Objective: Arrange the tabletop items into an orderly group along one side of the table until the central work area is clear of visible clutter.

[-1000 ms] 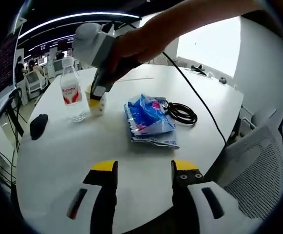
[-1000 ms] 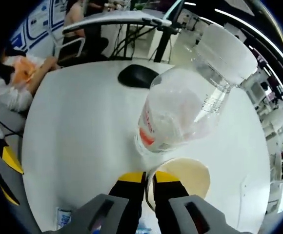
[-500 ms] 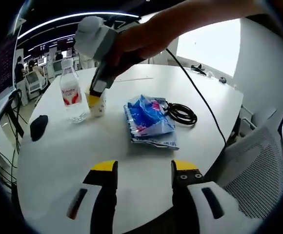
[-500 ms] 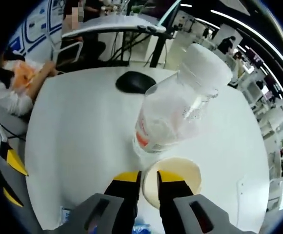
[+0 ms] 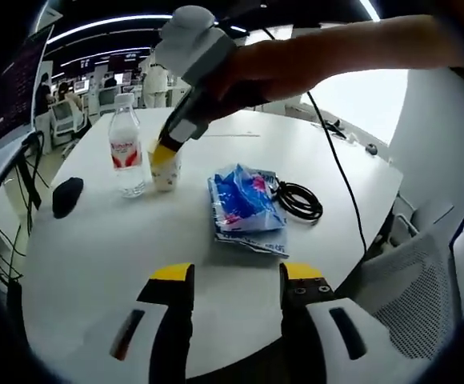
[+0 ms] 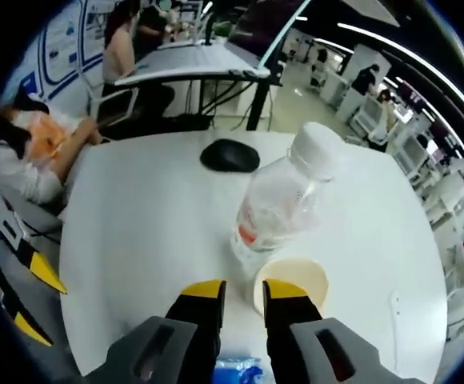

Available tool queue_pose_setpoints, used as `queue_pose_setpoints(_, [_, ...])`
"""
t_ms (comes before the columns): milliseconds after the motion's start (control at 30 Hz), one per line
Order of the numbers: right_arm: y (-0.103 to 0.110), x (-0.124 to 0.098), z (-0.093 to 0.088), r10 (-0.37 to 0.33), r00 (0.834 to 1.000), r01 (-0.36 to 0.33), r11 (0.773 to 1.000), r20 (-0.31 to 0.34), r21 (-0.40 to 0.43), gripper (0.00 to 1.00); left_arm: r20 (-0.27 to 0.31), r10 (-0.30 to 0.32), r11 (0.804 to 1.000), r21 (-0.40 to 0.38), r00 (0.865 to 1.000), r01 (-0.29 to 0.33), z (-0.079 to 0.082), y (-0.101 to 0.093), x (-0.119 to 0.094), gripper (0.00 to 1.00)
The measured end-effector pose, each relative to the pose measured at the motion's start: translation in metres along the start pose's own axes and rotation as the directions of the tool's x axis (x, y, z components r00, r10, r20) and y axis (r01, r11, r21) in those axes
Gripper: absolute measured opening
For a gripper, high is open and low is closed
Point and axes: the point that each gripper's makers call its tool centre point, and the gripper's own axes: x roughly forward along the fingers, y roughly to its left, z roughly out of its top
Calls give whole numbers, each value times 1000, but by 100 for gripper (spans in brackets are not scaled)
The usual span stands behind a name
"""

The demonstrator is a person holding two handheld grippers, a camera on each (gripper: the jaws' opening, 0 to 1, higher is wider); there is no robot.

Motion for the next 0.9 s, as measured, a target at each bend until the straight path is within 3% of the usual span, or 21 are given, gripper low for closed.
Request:
queue_pose_setpoints(433, [0,-23,-6,-9,997,3,997,76,80,18,0,37,998,-44,999,-37,5,-6,-7,42])
queue_pose_setpoints(600, [6,-30,-20,1,997,-7,997,79,77,18,-7,67,995,-67,998,-68,2,-6,-10,42])
queue_pose_setpoints(900, [11,-45,-48,-19,994,-1,984,110,179,18,-19,75,991,-107,997,-76,-2,-11,-11,41])
